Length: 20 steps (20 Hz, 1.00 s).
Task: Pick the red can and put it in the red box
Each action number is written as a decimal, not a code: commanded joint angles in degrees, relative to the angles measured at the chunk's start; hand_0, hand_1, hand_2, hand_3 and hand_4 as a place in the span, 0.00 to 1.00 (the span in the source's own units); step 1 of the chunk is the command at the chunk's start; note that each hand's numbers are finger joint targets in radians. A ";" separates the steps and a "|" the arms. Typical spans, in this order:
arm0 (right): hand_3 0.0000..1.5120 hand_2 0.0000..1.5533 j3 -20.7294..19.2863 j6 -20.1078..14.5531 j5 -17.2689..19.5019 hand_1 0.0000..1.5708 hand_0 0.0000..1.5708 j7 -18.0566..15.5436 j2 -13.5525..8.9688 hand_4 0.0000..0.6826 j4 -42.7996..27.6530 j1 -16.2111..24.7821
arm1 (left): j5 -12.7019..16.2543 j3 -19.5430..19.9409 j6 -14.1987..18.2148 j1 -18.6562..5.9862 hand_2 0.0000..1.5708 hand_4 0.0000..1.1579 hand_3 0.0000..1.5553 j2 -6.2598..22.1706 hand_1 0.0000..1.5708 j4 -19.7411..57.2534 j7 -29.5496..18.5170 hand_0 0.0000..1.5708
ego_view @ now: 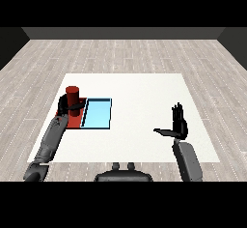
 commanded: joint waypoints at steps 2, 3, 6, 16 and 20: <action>0.00 0.00 -1.00 -1.30 1.28 0.00 0.00 -0.98 0.59 0.00 2.88 -4.78 | 0.91 4.90 -1.38 -0.86 1.00 0.94 0.96 0.25 1.00 18.10 -7.64 1.00; 0.00 0.00 1.20 -3.05 3.03 0.00 0.00 -1.55 3.16 0.00 2.74 -3.46 | 0.92 6.03 -1.06 -1.44 1.00 0.94 0.96 0.41 1.00 20.08 -8.35 1.00; 0.00 0.00 -0.69 1.39 1.10 0.00 0.00 -3.57 0.51 0.00 3.10 -2.58 | -1.58 6.85 0.86 -4.89 1.00 0.90 0.97 1.18 1.00 30.57 -10.18 1.00; 0.00 0.00 -0.25 0.11 2.73 0.00 0.00 -5.28 1.15 0.00 -0.76 -1.01 | -5.73 6.55 4.97 -12.98 0.48 0.61 0.00 -1.17 0.51 50.11 -3.93 0.51; 0.00 0.00 2.28 -1.70 4.28 0.00 0.00 -4.70 3.66 0.00 -2.72 -0.53 | -4.37 7.87 -3.44 -11.57 0.44 0.44 0.00 0.98 0.45 51.47 -7.47 0.45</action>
